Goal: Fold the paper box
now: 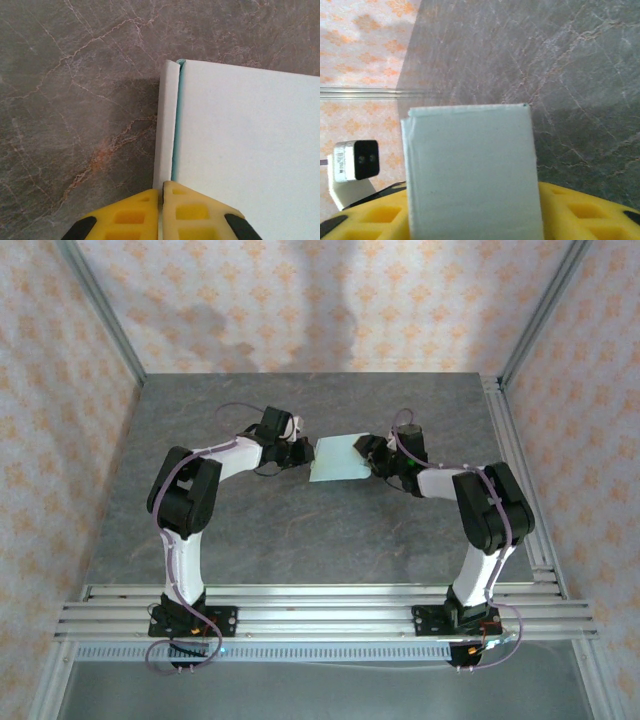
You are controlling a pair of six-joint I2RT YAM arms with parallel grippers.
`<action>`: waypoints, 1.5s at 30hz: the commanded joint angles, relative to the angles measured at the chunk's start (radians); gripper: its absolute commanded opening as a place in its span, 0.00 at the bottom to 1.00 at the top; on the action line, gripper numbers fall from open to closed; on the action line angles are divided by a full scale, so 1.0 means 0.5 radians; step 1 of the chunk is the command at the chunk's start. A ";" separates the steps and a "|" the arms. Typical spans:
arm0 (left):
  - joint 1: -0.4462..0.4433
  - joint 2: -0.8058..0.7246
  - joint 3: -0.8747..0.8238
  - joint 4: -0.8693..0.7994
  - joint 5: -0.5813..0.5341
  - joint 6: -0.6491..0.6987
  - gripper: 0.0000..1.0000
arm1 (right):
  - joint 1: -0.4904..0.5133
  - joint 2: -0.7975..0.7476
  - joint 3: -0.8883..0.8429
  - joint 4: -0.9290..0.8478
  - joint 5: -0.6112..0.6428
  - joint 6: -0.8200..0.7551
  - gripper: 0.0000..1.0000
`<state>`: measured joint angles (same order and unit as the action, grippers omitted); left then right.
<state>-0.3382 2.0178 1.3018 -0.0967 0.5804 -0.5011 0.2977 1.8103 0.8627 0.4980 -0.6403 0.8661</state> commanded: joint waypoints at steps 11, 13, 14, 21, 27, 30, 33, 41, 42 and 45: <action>0.008 -0.145 -0.209 0.089 -0.134 -0.003 0.32 | -0.006 -0.093 0.059 -0.031 -0.045 0.014 0.41; 0.007 -0.249 -0.264 0.154 -0.177 0.036 0.33 | -0.010 -0.120 0.074 -0.062 -0.036 0.011 0.41; 0.008 -0.306 -0.291 0.183 -0.205 0.060 0.33 | -0.010 -0.134 0.078 -0.073 -0.033 0.010 0.41; 0.005 -0.660 -0.536 0.441 -0.413 0.318 0.40 | -0.035 -0.242 0.121 -0.157 -0.044 -0.011 0.39; -0.018 -0.969 -0.680 0.585 -0.552 0.636 0.76 | -0.087 -0.413 0.157 -0.294 -0.040 -0.057 0.38; -0.118 -1.107 -0.715 0.585 -0.703 0.984 0.91 | -0.119 -0.498 0.188 -0.350 -0.047 -0.040 0.38; -0.281 -1.226 -0.832 0.760 -0.879 1.428 1.00 | -0.150 -0.575 0.224 -0.389 -0.081 -0.014 0.39; -0.499 -1.385 -0.989 1.143 -1.197 2.092 1.00 | -0.220 -0.789 0.364 -0.656 -0.193 -0.059 0.39; -0.528 -1.406 -1.042 1.253 -1.209 2.214 1.00 | -0.232 -0.808 0.378 -0.673 -0.213 -0.048 0.39; -0.584 -1.412 -1.070 1.297 -1.214 2.461 1.00 | -0.251 -0.853 0.411 -0.683 -0.287 0.003 0.39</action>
<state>-0.6037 1.3312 0.7811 0.4355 0.0357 0.5163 0.1818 1.4208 1.0286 0.1795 -0.7269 0.8543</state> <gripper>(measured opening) 0.998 0.431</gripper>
